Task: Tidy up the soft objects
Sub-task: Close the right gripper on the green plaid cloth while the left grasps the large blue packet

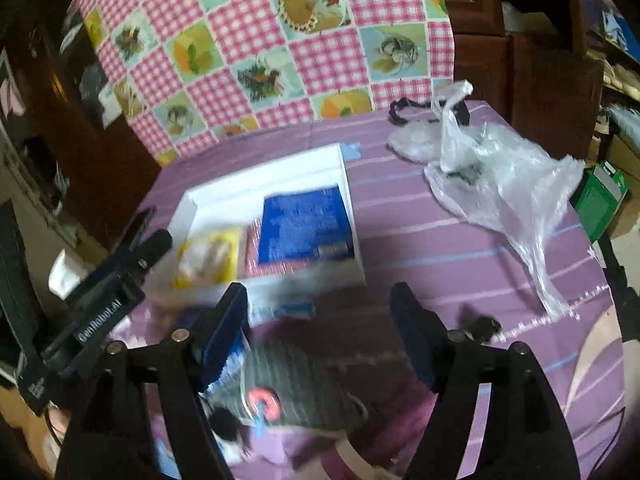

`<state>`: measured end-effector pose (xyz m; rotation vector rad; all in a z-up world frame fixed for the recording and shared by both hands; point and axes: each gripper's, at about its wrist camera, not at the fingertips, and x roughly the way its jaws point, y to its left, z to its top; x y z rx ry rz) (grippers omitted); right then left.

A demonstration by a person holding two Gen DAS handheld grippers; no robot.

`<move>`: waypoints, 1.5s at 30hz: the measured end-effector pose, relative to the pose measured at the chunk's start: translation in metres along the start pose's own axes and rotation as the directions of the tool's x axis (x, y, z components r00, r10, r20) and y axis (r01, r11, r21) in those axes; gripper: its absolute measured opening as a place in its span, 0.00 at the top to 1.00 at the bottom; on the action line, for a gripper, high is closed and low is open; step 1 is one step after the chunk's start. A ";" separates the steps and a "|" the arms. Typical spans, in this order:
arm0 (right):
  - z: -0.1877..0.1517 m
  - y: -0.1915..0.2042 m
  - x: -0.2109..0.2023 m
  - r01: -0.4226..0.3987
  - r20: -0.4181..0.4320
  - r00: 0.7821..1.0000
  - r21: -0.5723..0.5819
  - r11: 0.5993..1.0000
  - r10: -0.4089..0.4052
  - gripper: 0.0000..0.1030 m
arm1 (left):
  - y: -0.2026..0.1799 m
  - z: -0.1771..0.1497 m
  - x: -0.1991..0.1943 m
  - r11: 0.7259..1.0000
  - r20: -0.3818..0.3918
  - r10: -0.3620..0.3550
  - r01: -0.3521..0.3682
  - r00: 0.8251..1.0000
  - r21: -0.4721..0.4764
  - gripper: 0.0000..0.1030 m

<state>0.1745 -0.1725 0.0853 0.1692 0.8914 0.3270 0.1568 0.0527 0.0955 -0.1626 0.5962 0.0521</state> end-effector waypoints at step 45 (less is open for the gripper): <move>-0.051 -0.002 0.011 -0.095 0.056 0.994 -0.022 0.995 0.096 0.29 | 0.015 -0.088 -0.009 0.982 -0.200 -0.117 0.144 0.973 0.126 0.45</move>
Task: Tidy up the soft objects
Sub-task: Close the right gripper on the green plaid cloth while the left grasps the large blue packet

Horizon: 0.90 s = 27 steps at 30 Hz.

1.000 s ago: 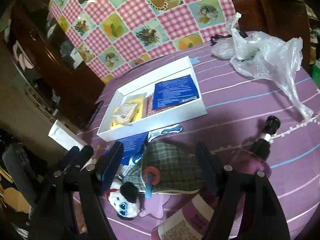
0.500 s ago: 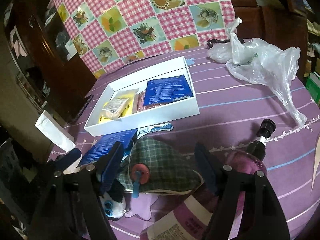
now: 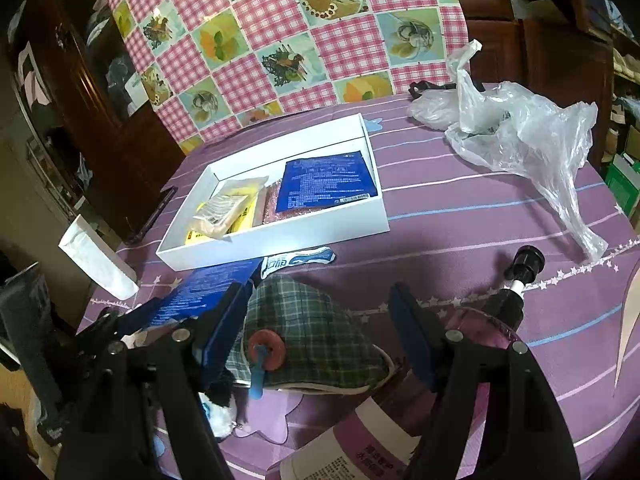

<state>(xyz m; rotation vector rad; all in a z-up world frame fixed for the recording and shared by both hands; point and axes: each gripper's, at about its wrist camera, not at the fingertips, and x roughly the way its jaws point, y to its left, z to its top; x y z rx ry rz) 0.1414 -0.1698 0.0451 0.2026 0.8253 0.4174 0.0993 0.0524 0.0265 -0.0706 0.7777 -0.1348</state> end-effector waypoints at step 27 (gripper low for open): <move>0.002 0.043 0.040 0.002 -0.161 0.987 -0.102 0.995 -0.018 0.39 | 0.021 0.013 0.007 0.974 0.060 -0.155 0.162 0.986 -0.155 0.93</move>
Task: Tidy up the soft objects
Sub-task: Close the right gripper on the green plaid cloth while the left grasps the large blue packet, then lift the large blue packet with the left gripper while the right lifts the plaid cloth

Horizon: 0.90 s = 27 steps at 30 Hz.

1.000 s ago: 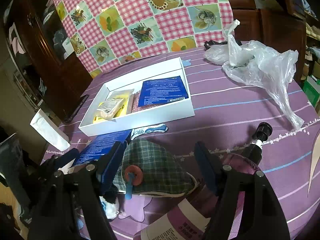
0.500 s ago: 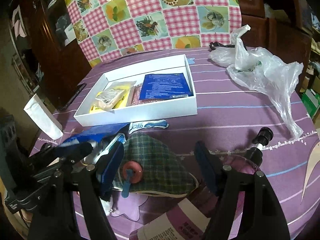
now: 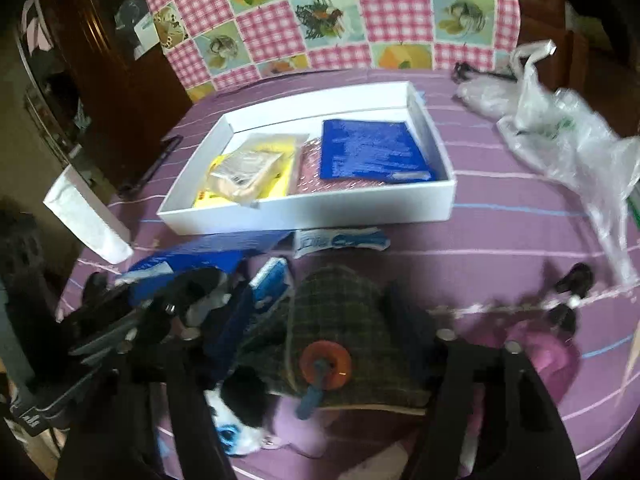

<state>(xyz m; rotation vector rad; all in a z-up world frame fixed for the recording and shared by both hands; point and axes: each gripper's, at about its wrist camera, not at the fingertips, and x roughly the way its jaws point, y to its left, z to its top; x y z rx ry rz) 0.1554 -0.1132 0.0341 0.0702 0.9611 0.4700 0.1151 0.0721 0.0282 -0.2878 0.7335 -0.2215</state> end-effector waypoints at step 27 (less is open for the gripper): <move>-0.015 -0.018 -0.026 -0.003 0.135 0.991 0.067 0.998 -0.006 0.74 | -0.015 0.001 -0.046 1.000 0.181 0.002 -0.006 0.983 0.021 1.00</move>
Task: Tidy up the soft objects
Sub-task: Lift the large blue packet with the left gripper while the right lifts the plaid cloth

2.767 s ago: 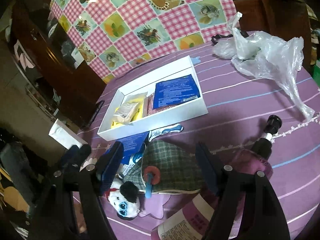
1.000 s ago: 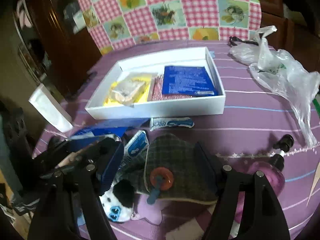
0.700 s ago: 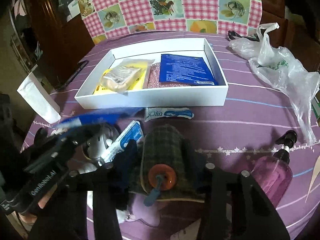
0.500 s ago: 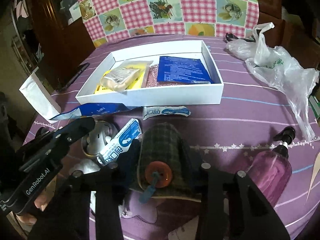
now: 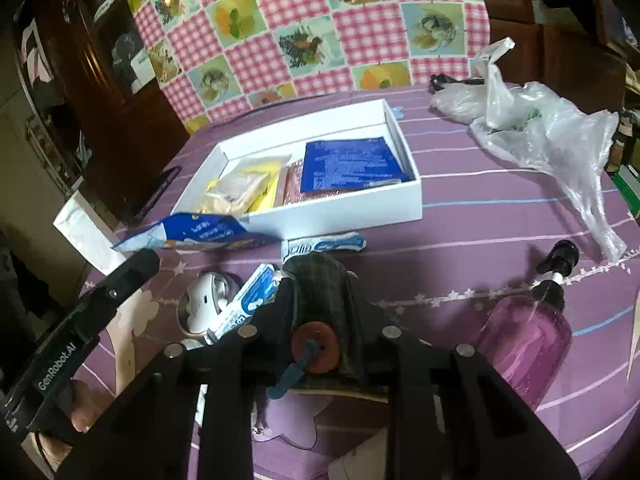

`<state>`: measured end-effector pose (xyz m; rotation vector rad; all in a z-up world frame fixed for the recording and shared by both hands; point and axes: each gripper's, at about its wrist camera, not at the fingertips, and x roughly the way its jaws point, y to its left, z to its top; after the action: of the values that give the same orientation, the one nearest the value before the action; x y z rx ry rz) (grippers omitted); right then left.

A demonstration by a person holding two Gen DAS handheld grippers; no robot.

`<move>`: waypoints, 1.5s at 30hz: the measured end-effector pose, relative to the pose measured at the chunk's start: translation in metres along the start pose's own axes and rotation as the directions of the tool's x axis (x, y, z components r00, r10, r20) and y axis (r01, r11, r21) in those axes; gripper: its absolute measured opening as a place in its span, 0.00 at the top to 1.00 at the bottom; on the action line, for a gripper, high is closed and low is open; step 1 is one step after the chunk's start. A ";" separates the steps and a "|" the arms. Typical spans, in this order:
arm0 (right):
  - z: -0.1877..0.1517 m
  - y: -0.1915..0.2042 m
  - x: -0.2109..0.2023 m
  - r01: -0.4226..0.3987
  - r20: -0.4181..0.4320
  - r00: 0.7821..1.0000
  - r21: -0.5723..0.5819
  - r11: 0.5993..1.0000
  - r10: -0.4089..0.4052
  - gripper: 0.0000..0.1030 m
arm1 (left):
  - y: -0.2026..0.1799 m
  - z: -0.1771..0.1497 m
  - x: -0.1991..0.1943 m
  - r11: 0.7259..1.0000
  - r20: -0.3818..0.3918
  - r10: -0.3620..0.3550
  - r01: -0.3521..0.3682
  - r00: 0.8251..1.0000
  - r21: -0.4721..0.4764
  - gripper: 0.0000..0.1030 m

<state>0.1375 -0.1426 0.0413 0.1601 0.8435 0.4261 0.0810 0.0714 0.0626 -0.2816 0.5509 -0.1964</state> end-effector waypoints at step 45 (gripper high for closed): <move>-0.001 -0.010 0.001 -0.017 -0.011 1.000 0.026 1.000 0.017 0.74 | 0.026 -0.014 0.050 1.000 -0.263 -0.024 0.021 0.964 -0.017 0.56</move>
<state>0.1405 -0.1516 0.0375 0.1892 0.8595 0.4327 0.1179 0.0802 0.0183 -0.2770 0.8135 -0.2540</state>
